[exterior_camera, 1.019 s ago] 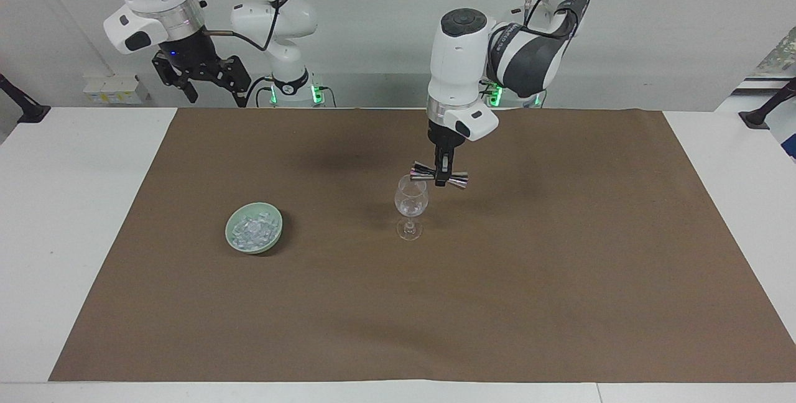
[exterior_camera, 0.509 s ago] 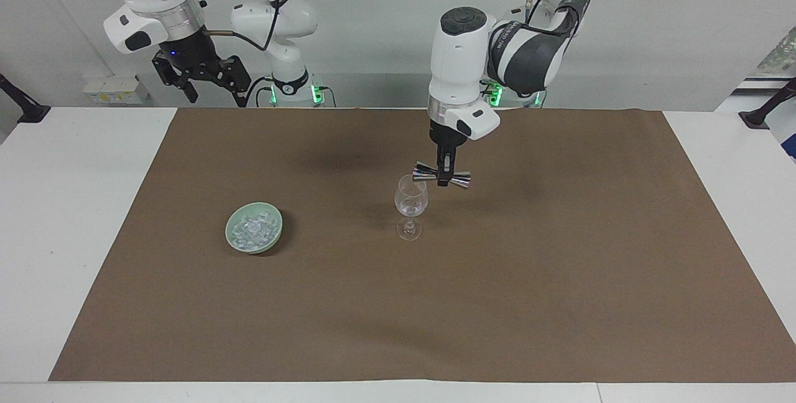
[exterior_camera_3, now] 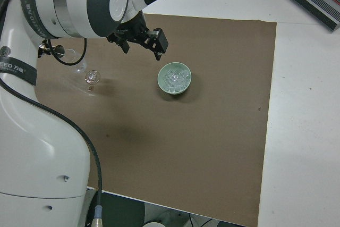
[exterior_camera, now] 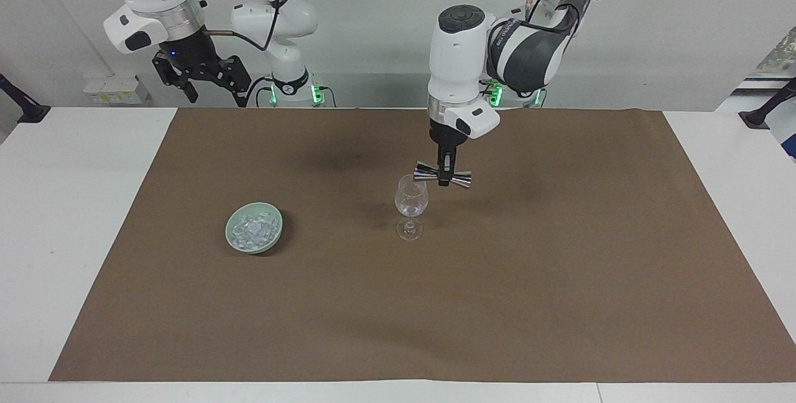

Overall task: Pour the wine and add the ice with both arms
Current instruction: 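Tilt the bottle with the left gripper to pour into the cup, then turn the bottle upright and draw the left gripper back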

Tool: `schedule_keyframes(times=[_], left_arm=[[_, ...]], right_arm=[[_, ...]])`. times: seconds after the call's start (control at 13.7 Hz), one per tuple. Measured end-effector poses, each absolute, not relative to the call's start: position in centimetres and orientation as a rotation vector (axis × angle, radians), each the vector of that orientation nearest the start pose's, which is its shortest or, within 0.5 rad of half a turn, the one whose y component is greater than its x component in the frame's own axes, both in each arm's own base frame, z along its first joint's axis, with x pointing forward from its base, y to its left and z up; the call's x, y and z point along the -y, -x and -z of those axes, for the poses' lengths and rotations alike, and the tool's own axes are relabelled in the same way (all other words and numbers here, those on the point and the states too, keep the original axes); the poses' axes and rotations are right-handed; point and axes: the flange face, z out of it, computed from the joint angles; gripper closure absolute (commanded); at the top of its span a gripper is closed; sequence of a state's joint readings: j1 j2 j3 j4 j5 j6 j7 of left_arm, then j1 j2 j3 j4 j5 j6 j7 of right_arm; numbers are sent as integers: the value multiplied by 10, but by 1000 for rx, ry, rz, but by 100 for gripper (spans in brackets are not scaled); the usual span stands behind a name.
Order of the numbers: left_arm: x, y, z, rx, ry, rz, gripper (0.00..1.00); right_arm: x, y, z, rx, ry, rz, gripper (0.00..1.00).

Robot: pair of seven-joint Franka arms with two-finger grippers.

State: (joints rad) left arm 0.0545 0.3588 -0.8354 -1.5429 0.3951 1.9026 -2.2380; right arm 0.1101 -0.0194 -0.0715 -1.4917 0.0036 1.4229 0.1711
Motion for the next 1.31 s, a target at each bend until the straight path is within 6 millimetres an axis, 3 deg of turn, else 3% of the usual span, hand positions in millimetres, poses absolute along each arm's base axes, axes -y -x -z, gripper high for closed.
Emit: schedule_keyframes(times=[0.36, 0.58, 0.87, 1.31], left_arm=[[384, -538, -528, 2148, 2493, 165, 100], [375, -546, -531, 2165, 2509, -4, 100], [338, -572, -537, 2164, 2565, -262, 100], [256, -605, -559, 2190, 2679, -563, 100]], right_arm=[[-21, -533, -659, -207, 3134, -78, 0], [-21, -533, -659, -207, 3134, -78, 0], [-21, -533, -659, -207, 3134, -78, 0], [-21, -533, -660, -207, 3134, -71, 0]])
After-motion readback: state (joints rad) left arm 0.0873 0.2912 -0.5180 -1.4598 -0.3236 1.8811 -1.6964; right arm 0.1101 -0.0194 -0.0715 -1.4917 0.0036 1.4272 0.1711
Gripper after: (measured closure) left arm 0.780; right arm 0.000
